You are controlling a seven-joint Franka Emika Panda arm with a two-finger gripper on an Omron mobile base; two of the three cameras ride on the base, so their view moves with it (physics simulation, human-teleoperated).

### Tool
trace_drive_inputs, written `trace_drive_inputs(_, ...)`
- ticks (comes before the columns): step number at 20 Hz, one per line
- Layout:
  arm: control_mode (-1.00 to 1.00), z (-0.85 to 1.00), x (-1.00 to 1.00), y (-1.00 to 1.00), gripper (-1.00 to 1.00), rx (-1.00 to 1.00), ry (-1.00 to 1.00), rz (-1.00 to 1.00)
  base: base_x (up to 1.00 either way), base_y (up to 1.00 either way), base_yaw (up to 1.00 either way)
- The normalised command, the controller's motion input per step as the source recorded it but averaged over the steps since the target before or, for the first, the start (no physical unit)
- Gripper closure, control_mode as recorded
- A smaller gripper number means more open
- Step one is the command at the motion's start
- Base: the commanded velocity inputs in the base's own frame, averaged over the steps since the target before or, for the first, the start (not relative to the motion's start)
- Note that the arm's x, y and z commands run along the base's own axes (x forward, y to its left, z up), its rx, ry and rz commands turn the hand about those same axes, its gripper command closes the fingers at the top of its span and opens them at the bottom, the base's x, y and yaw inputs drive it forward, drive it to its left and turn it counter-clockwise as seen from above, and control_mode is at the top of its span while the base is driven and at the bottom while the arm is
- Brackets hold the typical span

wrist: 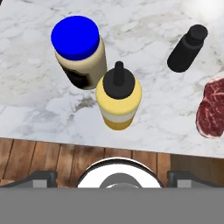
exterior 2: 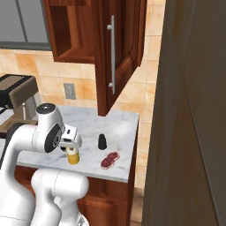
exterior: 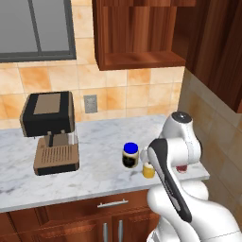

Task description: There are various items on the counter. Only move the condiments/shakers into the cabinet.

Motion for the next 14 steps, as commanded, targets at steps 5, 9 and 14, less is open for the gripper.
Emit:
trace_drive_inputs(5, -1.00, -0.09, 0.01, 0.00, -1.00, 0.00, -0.01, 0.00, 0.00, 0.00, 0.00)
trace_drive_inputs(9, -1.00, -0.08, 0.03, 0.00, -1.00, 0.00, -0.02, 0.00, 0.00, 0.00, 0.00)
trace_drive_inputs(14, -1.00, -0.09, 0.15, 0.00, -1.00, -0.02, -0.01, 0.00, 0.00, 0.00, 0.00)
